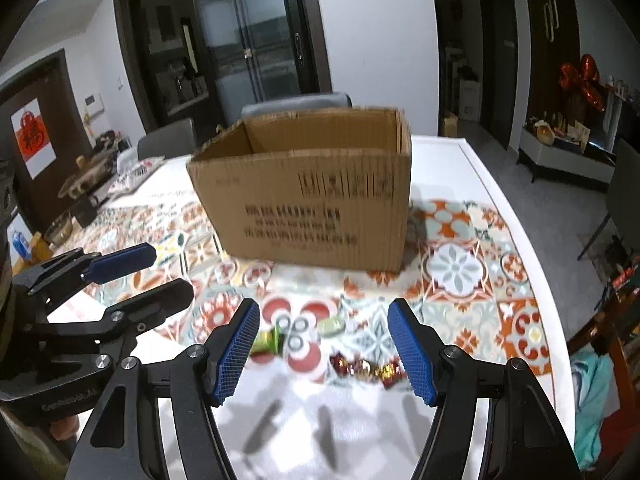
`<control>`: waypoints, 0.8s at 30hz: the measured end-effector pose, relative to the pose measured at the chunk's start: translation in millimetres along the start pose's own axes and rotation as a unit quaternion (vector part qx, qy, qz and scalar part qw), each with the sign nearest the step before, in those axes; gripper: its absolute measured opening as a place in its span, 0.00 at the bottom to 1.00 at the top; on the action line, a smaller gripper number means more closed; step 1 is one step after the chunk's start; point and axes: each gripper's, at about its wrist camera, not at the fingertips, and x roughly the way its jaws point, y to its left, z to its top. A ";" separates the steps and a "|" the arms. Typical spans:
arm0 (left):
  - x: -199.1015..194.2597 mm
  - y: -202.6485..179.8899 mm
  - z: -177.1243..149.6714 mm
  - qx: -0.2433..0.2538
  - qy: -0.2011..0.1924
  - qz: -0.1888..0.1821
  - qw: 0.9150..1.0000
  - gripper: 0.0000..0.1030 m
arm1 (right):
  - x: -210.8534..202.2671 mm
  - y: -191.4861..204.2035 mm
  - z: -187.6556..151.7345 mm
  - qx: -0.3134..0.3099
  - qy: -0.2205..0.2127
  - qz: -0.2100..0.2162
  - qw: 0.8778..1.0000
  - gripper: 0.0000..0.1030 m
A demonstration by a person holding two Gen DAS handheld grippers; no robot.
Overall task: Organize snacks
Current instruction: 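Move both tools back over the remaining candies, then grasp the green candy with the left gripper while the right grasps the gold-wrapped candies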
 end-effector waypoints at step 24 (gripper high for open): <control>84.2 -1.2 -42.6 0.021 0.117 -0.003 0.993 0.53 | 58.3 -20.9 -42.2 0.003 0.102 -0.054 0.993 0.65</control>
